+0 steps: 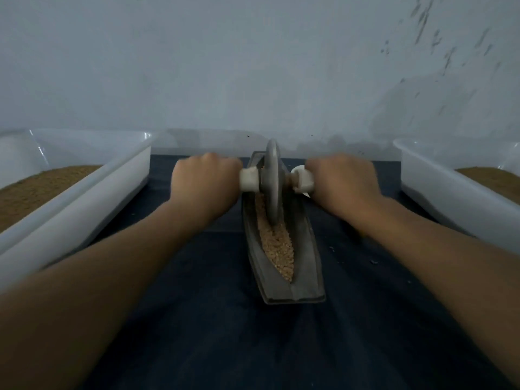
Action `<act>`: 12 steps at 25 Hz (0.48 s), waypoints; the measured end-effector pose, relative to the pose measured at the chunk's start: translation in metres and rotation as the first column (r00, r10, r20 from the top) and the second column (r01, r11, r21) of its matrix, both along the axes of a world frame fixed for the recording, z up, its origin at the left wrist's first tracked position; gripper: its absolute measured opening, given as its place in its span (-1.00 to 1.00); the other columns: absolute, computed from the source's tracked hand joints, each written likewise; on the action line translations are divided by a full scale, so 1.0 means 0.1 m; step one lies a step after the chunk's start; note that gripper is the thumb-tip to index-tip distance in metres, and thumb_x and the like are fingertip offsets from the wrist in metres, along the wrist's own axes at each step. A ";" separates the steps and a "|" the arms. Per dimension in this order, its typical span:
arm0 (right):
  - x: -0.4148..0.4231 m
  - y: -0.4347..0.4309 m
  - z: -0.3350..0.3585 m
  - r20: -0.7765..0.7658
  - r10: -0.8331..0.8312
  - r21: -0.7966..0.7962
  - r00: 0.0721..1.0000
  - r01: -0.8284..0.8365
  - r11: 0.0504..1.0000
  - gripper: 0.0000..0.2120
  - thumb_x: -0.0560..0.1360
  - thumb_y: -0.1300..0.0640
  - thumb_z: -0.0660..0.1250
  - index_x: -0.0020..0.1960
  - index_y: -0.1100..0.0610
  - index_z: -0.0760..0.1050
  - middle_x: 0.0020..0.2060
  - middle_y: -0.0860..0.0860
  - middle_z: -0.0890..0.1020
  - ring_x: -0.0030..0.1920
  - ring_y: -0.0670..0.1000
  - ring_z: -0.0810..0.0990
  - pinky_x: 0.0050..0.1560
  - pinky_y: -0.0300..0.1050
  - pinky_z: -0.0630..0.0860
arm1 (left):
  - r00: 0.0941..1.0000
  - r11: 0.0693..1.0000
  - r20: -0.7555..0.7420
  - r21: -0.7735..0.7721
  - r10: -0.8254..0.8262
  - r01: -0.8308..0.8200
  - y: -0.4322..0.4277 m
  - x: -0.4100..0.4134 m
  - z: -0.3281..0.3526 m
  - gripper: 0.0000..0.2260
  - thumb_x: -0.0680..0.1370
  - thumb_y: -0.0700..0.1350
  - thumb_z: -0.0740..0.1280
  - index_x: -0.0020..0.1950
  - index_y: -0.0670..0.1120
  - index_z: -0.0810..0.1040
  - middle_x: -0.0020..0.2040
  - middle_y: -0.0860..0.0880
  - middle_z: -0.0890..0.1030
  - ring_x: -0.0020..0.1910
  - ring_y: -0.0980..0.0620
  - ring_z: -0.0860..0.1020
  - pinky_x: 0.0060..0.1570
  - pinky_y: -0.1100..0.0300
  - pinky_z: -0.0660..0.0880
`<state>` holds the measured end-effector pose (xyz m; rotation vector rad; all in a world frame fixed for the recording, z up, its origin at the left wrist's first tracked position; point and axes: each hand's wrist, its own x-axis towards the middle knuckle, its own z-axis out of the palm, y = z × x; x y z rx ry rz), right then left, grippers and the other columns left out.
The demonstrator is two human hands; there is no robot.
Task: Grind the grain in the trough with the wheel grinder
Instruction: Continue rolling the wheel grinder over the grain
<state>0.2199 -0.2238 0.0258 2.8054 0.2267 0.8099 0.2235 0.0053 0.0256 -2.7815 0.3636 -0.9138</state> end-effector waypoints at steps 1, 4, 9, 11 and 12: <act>0.10 0.05 0.05 -0.101 -0.036 0.074 0.994 0.044 0.996 -0.92 0.48 0.04 0.39 -0.04 -0.01 0.55 -0.20 0.03 0.60 -0.19 0.14 0.58 -0.31 -0.12 0.35 | 0.998 1.000 -0.056 -0.008 0.027 -0.028 -0.06 0.08 0.11 -0.95 0.51 -0.09 0.33 -0.06 -0.01 0.57 -0.23 -0.05 0.53 -0.28 -0.12 0.56 -0.34 0.13 0.32; 0.06 0.02 0.11 -0.247 -0.030 0.121 0.969 0.061 0.991 -0.91 0.51 -0.02 0.36 -0.08 -0.06 0.46 -0.11 0.03 0.63 -0.09 0.16 0.60 -0.21 -0.06 0.45 | 0.988 0.999 -0.148 0.050 0.029 -0.022 -0.11 0.11 0.23 -0.89 0.53 -0.06 0.32 0.03 0.01 0.58 -0.15 -0.04 0.52 -0.17 -0.12 0.56 -0.26 0.08 0.36; -0.61 -0.25 -0.12 0.202 0.142 -0.062 0.969 -0.133 0.989 -0.81 0.18 -0.09 0.36 -0.28 -0.09 0.41 -0.49 -0.17 0.09 -0.52 0.06 0.18 -0.39 -0.32 -0.02 | 0.964 0.968 0.107 0.087 -0.244 0.235 0.32 -0.45 -0.01 -0.65 0.22 0.06 0.39 -0.30 0.11 0.19 -0.43 0.12 0.00 -0.51 0.12 -0.07 -0.42 0.35 -0.06; -0.47 -0.20 -0.11 0.131 0.086 -0.043 0.988 -0.081 0.996 -0.79 0.20 -0.06 0.41 -0.27 -0.07 0.41 -0.48 -0.15 0.11 -0.50 0.08 0.21 -0.41 -0.29 0.01 | 0.987 0.986 0.043 0.078 -0.154 0.150 0.26 -0.36 -0.01 -0.70 0.27 0.04 0.41 -0.32 0.10 0.26 -0.44 0.12 0.04 -0.53 0.12 -0.03 -0.45 0.32 -0.03; -0.34 -0.10 -0.06 0.079 0.012 -0.043 0.997 -0.009 0.999 -0.82 0.28 -0.04 0.44 -0.22 -0.07 0.45 -0.47 -0.12 0.23 -0.45 0.11 0.32 -0.42 -0.25 0.11 | 0.998 0.994 -0.007 0.091 -0.056 0.057 0.17 -0.25 -0.04 -0.80 0.36 0.01 0.41 -0.28 0.08 0.37 -0.44 0.09 0.17 -0.54 0.07 0.13 -0.48 0.26 0.08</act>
